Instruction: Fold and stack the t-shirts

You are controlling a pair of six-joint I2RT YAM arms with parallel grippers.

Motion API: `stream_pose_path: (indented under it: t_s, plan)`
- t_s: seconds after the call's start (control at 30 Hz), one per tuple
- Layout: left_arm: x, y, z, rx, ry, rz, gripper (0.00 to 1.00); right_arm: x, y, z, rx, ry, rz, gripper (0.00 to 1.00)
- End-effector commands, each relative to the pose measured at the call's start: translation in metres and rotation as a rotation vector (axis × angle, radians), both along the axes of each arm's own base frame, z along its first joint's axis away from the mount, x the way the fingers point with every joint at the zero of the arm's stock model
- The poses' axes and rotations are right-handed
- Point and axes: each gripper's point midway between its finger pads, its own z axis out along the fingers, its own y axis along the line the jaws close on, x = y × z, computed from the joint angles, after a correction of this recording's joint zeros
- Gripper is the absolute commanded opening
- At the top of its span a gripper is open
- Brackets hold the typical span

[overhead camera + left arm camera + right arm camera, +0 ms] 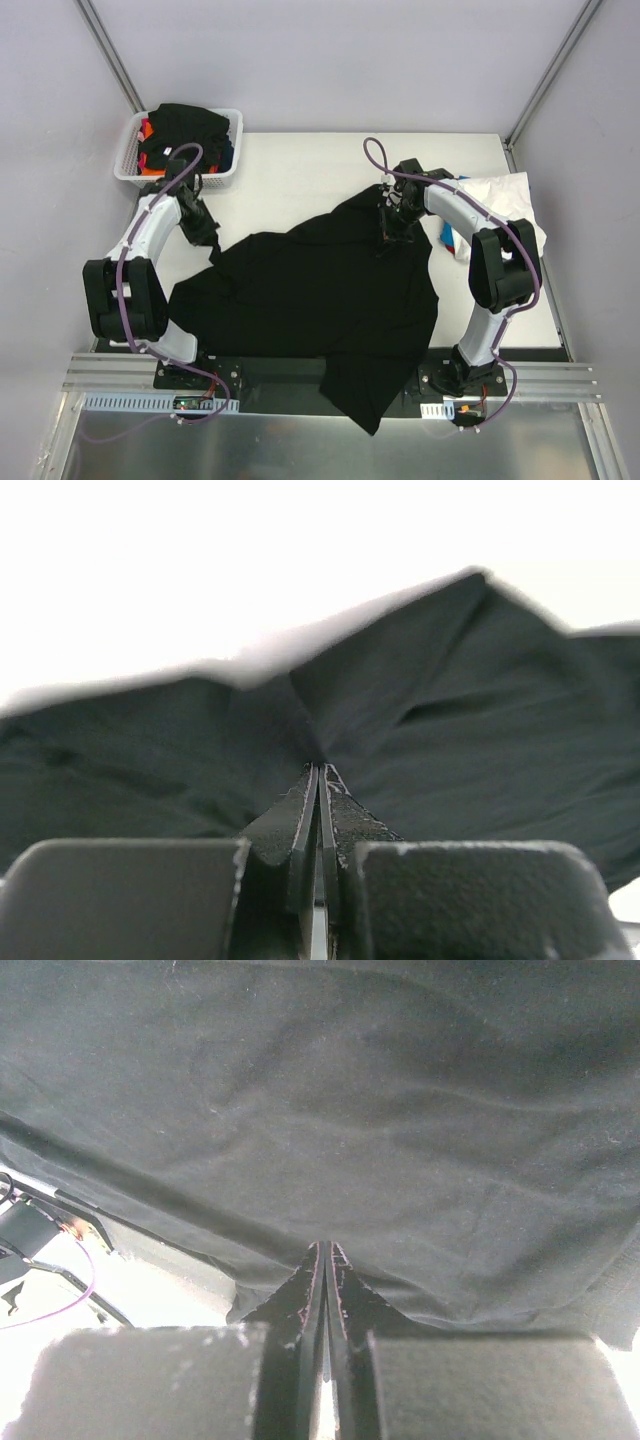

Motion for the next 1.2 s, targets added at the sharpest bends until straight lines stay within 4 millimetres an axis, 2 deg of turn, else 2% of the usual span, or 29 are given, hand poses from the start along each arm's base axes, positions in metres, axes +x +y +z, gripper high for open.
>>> stream_pose_path:
  t_s: [0.0, 0.07, 0.1, 0.13, 0.17, 0.2, 0.27, 0.3, 0.37, 0.4, 0.47, 0.5, 0.63, 0.77, 0.97, 1.17]
  plan:
    - [0.047, 0.010, 0.038, 0.039, -0.098, 0.006, 0.00, -0.003, 0.000, 0.015, 0.013, -0.036, 0.018, 0.01]
    - [0.060, 0.012, 0.037, 0.040, -0.087, 0.009, 0.00, -0.004, 0.000, 0.016, 0.013, -0.041, 0.019, 0.01]
    - [0.073, 0.014, 0.046, 0.048, -0.116, 0.010, 0.00, -0.004, 0.000, 0.017, 0.011, -0.040, 0.019, 0.01]
    - [0.079, 0.015, 0.039, 0.049, -0.095, 0.012, 0.00, -0.005, -0.002, 0.017, 0.004, -0.042, 0.016, 0.01]
    - [0.091, 0.017, 0.046, 0.052, -0.119, 0.015, 0.00, -0.006, -0.003, 0.017, 0.002, -0.045, 0.016, 0.01]
    - [0.097, 0.019, 0.035, 0.051, -0.092, 0.014, 0.00, -0.007, -0.004, 0.018, -0.001, -0.045, 0.017, 0.01]
    - [0.110, 0.023, 0.037, 0.052, -0.098, 0.017, 0.00, -0.009, -0.006, 0.019, -0.010, -0.046, 0.013, 0.01]
    - [0.114, 0.027, 0.029, 0.053, -0.080, 0.021, 0.00, -0.009, -0.007, 0.019, -0.012, -0.053, 0.023, 0.01]
    - [0.123, 0.033, 0.032, 0.057, -0.088, 0.027, 0.00, -0.011, -0.010, 0.018, -0.022, -0.058, 0.035, 0.01]
    - [0.126, 0.039, 0.026, 0.058, -0.073, 0.037, 0.00, -0.011, -0.011, 0.019, -0.023, -0.060, 0.034, 0.01]
    - [0.134, 0.046, 0.032, 0.062, -0.094, 0.046, 0.00, -0.012, -0.012, 0.018, -0.025, -0.054, 0.032, 0.01]
    - [0.136, 0.049, 0.030, 0.064, -0.084, 0.043, 0.00, -0.013, -0.012, 0.017, -0.026, -0.050, 0.031, 0.01]
    - [0.146, 0.071, 0.040, 0.072, -0.098, 0.078, 0.00, -0.011, -0.010, 0.016, -0.021, -0.045, 0.028, 0.01]
    - [0.157, 0.086, 0.059, 0.072, -0.147, 0.108, 0.00, -0.007, -0.008, 0.017, -0.015, -0.043, 0.026, 0.01]
    - [0.165, 0.094, 0.070, 0.062, -0.169, 0.130, 0.00, -0.005, -0.006, 0.017, -0.012, -0.045, 0.026, 0.01]
    - [0.165, 0.094, 0.064, 0.055, -0.153, 0.131, 0.00, -0.005, -0.007, 0.018, -0.017, -0.045, 0.027, 0.01]
